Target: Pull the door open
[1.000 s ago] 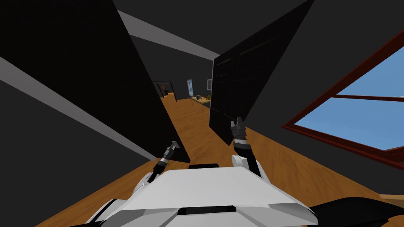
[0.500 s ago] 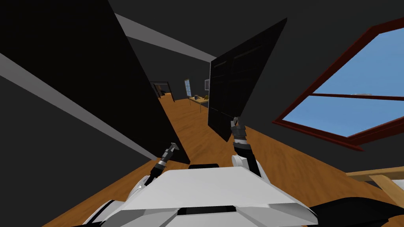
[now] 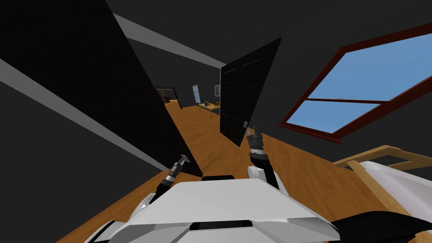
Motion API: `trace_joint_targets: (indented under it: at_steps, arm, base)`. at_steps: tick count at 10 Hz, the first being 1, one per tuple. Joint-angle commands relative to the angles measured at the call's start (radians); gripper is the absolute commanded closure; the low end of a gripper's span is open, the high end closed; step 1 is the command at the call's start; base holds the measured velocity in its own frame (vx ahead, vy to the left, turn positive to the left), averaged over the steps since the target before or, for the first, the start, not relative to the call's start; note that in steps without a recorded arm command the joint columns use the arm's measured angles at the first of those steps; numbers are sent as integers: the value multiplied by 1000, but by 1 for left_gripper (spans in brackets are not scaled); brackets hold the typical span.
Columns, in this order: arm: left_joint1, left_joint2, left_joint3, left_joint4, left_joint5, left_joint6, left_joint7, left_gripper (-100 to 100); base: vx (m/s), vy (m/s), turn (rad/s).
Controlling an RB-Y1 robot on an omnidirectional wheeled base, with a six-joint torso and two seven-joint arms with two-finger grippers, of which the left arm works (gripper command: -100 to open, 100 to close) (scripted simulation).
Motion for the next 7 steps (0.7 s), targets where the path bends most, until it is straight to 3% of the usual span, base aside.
trace_joint_targets:
  at_steps: [1, 3, 4, 5, 7]
  arm:
    - [3, 10, -2, 20, -2, -31, 7, 100]
    - [12, 17, -4, 27, -3, -51, 11, 100]
    - [6, 11, -7, 28, -5, -40, 10, 100]
    - [5, 12, -8, 62, -5, -72, 9, 100]
    - [2, 14, -8, 88, -4, -97, 8, 100]
  base:
    - [-178, 89, -151]
    - [-159, 82, -103]
    - [-83, 38, -33]
    - [-92, 38, -128]
    - [-122, 67, -140]
